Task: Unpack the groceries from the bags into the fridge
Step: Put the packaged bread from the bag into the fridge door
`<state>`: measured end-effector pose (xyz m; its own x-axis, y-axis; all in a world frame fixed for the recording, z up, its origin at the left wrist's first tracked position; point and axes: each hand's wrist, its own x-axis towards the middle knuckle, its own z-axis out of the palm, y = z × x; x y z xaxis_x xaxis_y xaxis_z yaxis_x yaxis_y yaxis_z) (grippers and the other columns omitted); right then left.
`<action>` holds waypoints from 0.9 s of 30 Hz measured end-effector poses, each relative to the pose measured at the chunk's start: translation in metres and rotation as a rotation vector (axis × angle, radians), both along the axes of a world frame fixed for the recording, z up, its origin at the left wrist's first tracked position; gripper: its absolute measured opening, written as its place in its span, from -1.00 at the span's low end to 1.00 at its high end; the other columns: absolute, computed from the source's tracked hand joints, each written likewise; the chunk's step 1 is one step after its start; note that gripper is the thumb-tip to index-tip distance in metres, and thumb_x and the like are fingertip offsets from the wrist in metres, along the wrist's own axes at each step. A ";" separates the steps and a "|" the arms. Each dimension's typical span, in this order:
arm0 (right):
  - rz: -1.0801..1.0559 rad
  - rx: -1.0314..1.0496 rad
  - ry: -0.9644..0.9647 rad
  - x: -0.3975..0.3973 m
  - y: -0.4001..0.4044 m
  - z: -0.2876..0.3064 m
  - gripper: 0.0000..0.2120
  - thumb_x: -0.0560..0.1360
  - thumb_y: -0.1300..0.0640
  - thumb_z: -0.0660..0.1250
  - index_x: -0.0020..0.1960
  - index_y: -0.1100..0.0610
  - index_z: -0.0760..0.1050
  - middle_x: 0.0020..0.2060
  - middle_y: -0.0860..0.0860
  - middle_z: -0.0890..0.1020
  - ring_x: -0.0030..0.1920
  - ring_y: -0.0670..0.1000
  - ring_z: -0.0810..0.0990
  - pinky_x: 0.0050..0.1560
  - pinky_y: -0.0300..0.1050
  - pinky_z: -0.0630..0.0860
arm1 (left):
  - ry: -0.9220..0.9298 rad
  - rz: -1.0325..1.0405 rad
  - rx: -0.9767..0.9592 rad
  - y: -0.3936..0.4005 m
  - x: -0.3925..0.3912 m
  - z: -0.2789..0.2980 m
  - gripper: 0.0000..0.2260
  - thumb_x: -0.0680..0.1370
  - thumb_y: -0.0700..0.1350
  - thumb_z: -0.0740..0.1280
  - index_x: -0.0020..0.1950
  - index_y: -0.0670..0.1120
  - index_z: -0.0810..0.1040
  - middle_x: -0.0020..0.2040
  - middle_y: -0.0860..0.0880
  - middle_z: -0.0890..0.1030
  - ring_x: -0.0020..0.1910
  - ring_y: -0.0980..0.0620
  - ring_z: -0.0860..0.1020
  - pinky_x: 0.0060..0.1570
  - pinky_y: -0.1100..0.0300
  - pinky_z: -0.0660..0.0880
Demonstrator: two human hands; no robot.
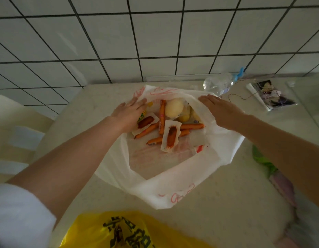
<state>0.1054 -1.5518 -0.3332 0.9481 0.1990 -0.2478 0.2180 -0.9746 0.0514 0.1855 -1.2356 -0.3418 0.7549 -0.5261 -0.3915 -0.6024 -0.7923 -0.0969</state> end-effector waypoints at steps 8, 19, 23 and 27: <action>-0.240 0.238 0.100 0.003 -0.009 0.004 -0.29 0.44 0.39 0.29 0.51 0.12 0.12 0.41 0.09 0.34 0.25 0.13 0.44 0.01 -0.16 0.37 | -0.029 -0.047 -0.125 -0.008 -0.013 0.006 -0.48 0.59 0.04 0.16 0.54 -0.02 0.16 0.57 -0.02 0.11 0.56 -0.09 -0.02 0.49 -0.08 0.05; 0.121 0.158 -0.333 -0.007 0.028 0.021 -0.54 0.47 0.17 0.38 0.34 0.19 0.42 0.32 0.13 0.48 0.43 0.16 0.31 0.43 0.00 0.16 | -0.206 -0.127 -0.305 -0.022 -0.033 0.019 -0.60 0.62 -0.04 0.20 0.44 -0.09 0.35 0.46 -0.04 0.36 0.52 -0.08 0.15 0.52 -0.01 0.04; 0.238 0.161 -0.293 -0.011 0.042 0.015 -0.62 0.41 0.21 0.46 0.21 0.19 0.53 0.22 0.14 0.56 0.37 0.17 0.41 0.32 -0.08 0.26 | -0.164 -0.212 -0.367 -0.024 -0.038 0.013 -0.66 0.58 -0.11 0.27 0.36 -0.13 0.47 0.41 -0.09 0.43 0.44 -0.08 0.31 0.46 0.07 0.18; 0.258 0.056 -0.186 -0.016 0.043 0.007 -0.39 0.36 0.08 0.53 0.34 0.16 0.42 0.33 0.13 0.48 0.41 0.15 0.36 0.39 0.01 0.27 | -0.121 -0.281 -0.249 -0.013 -0.039 0.004 -0.69 0.61 0.01 0.22 0.33 0.00 0.49 0.37 0.02 0.47 0.44 -0.03 0.28 0.47 0.03 0.13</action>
